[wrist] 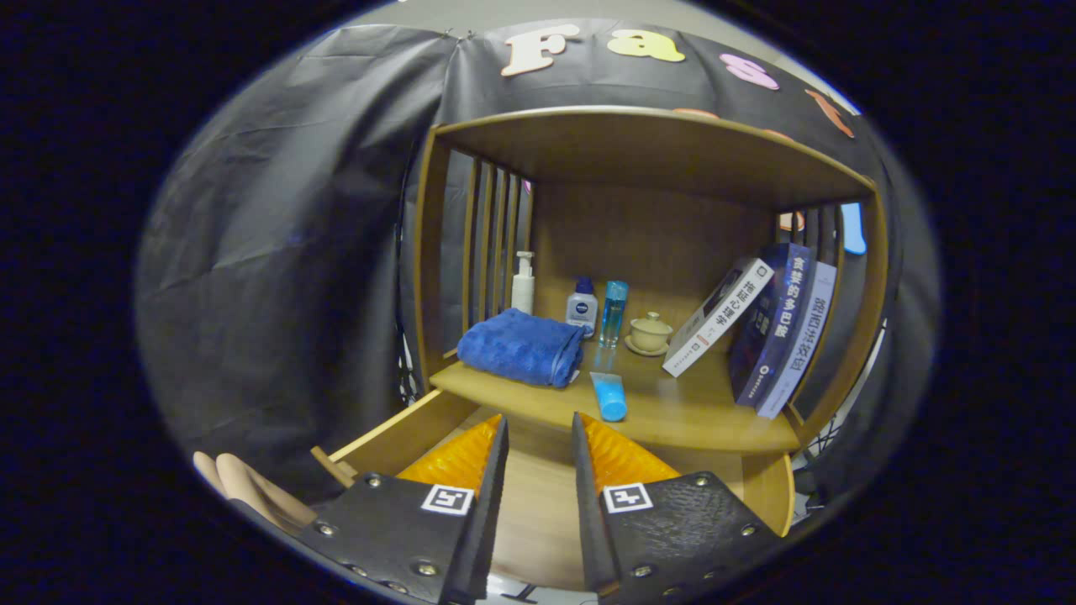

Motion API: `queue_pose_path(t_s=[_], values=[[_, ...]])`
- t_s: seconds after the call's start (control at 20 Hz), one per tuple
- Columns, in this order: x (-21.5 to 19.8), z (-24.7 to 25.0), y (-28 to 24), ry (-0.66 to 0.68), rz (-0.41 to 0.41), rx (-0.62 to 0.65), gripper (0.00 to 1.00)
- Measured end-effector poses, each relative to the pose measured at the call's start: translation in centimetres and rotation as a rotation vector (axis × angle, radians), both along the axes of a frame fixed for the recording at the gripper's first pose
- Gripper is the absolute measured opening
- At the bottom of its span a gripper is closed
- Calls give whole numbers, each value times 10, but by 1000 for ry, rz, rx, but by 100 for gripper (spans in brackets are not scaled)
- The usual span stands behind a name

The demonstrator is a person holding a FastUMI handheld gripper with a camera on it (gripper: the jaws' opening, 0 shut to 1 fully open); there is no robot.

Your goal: Pull open the drawer, take out the items inside it, and place them on the countertop above the cabinet.

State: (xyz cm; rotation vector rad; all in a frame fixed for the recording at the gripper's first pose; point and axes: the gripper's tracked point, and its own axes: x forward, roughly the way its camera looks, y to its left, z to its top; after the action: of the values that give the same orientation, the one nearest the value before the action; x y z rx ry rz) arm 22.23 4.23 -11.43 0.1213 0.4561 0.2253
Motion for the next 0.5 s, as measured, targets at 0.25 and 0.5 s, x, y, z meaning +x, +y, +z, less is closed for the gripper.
queue_pose_path(t_s=[0.25,0.5], values=[[-66,-15,4,-37,-51,-6,42],[-117,-40,14,-85,-106,-61,52]])
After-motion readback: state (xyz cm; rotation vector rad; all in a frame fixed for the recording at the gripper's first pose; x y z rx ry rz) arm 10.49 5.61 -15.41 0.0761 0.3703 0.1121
